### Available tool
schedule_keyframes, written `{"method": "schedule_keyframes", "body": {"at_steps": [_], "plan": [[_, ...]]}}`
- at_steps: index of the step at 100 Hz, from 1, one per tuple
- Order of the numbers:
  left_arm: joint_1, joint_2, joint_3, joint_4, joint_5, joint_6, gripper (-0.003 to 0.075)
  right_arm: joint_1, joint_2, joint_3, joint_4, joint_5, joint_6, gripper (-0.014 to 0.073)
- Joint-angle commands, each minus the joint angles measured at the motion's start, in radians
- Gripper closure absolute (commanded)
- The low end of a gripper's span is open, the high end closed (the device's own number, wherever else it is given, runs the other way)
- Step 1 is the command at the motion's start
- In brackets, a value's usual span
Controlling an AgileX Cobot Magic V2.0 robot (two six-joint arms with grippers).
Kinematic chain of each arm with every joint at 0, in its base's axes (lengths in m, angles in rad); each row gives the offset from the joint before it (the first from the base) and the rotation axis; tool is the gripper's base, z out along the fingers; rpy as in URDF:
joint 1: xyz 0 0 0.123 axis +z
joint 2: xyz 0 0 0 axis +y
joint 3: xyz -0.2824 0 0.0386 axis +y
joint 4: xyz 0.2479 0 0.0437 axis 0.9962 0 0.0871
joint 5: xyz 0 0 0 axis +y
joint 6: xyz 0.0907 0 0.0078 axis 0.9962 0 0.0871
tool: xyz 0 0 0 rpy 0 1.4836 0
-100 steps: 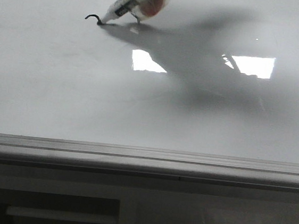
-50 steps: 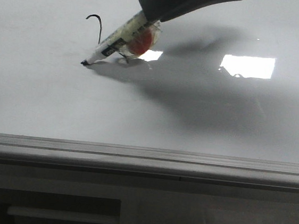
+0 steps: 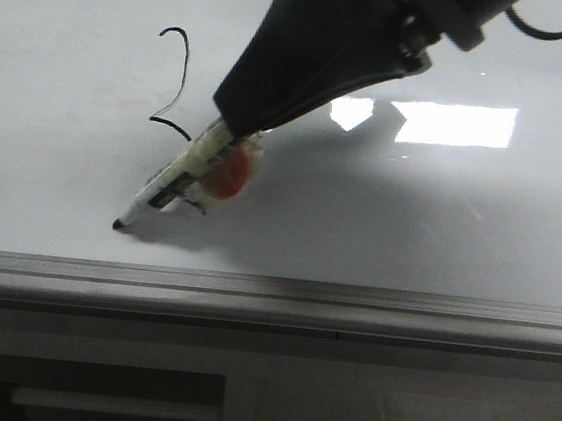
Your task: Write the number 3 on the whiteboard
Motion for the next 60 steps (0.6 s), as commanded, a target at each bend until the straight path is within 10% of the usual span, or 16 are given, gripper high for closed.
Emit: {"method": "schedule_keyframes", "body": {"at_steps": [1, 60], "plan": [[0.002, 0.002, -0.028, -0.013, -0.07, -0.002, 0.0325, 0.006, -0.006, -0.047, 0.001, -0.088, 0.003, 0.0634], [-0.137, 0.103, -0.026, 0.42, -0.068, -0.153, 0.0326, 0.072, -0.115, -0.064, -0.006, 0.079, 0.003, 0.0634]]}}
